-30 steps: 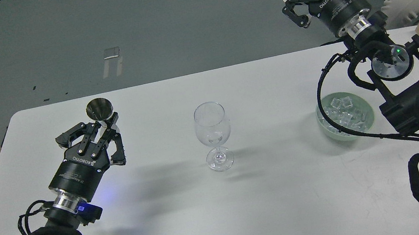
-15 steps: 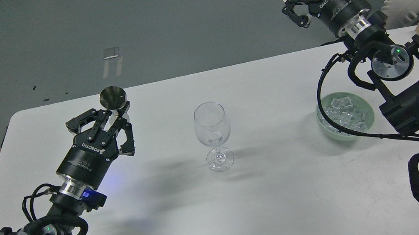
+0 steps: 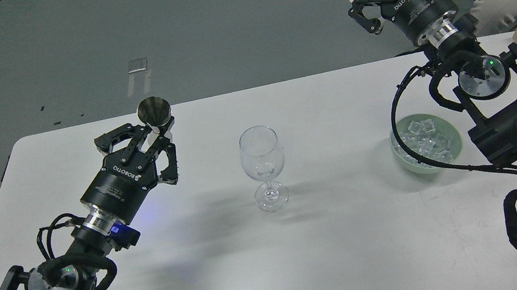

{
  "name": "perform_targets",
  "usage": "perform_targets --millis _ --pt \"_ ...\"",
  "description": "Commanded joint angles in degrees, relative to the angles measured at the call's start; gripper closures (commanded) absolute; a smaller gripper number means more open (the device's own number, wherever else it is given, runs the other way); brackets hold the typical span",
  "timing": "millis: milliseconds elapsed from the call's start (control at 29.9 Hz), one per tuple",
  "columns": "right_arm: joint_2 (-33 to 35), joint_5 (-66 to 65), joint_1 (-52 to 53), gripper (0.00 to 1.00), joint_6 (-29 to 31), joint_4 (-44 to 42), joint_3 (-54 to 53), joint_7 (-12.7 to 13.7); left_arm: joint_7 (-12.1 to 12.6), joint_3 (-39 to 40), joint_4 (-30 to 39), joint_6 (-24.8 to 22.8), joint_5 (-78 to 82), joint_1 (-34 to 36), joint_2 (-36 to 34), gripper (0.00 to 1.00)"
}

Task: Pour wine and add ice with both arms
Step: 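Carry the jigger with the left gripper above the wine glass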

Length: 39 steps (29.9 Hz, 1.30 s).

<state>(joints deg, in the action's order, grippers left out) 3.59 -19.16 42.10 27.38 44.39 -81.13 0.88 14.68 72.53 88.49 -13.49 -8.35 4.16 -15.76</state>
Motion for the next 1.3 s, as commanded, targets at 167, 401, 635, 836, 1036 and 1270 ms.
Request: perform_targets --millis 167,401,635,836,1036,1270 --pt "0.0 0.0 0.0 0.0 -0.1 -0.1 0.0 0.0 0.0 -0.6 -0.1 0.8 0.0 1.9 0.1 1.0" --pt "0.0 0.0 -0.1 0.0 -0.1 -0.1 0.0 -0.1 0.3 -0.6 -0.2 1.2 0.1 2.7 0.0 1.0" --pt "0.0 0.0 -0.1 0.0 -0.1 -0.1 0.0 -0.1 0.3 -4.2 -0.3 1.4 0.3 5.2 -0.2 1.0" --pt "0.0 0.0 -0.1 0.0 -0.1 0.0 0.0 -0.1 0.3 -5.4 -0.5 1.5 0.3 6.3 -0.1 1.0" --pt "0.0 0.0 -0.1 0.0 0.0 -0.1 0.0 -0.1 0.4 -5.5 -0.5 2.2 0.3 6.8 -0.1 1.0" --pt "-0.1 0.0 -0.1 0.0 -0.1 -0.1 0.0 -0.1 0.4 -5.5 -0.7 2.3 0.3 7.4 -0.1 1.0"
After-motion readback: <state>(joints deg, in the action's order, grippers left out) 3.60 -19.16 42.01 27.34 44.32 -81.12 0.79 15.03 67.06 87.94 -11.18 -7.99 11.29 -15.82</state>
